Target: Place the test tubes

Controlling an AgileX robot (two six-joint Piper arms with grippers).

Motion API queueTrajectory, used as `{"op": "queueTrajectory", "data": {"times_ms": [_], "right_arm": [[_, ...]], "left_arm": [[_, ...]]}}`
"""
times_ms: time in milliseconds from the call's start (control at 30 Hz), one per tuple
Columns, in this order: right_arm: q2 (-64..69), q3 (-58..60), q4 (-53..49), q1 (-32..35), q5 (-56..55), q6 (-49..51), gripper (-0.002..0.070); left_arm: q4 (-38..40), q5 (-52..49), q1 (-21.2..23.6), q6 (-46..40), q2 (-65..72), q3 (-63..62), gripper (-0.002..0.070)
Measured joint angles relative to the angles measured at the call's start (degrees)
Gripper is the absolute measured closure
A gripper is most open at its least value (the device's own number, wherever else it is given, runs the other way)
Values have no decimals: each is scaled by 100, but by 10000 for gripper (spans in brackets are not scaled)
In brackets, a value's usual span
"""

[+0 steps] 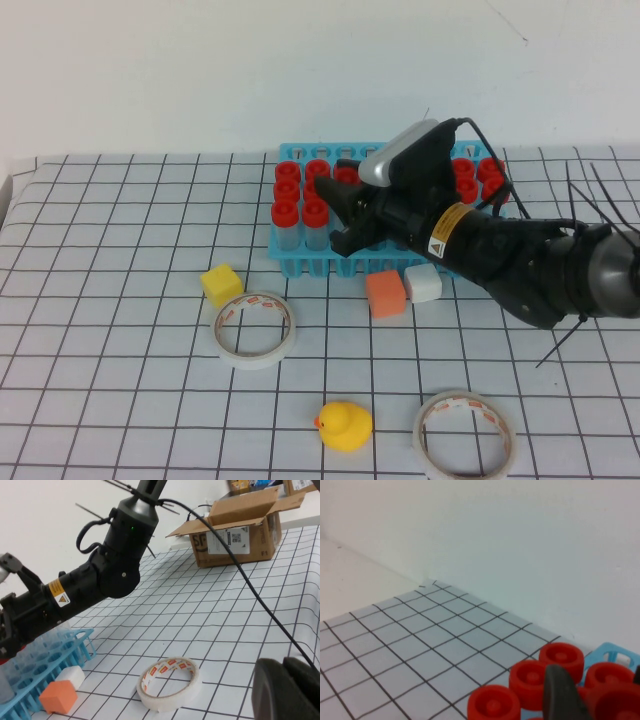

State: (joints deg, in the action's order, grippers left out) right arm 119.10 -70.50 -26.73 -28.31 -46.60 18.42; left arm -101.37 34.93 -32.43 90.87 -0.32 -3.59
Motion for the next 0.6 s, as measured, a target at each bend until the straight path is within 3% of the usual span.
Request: {"op": "queueTrajectory", "data": {"times_ms": [600], "right_arm": [[53, -3, 81, 0, 225, 0, 408]], "left_arm": [[0, 55, 0, 0, 0, 0, 676]]}}
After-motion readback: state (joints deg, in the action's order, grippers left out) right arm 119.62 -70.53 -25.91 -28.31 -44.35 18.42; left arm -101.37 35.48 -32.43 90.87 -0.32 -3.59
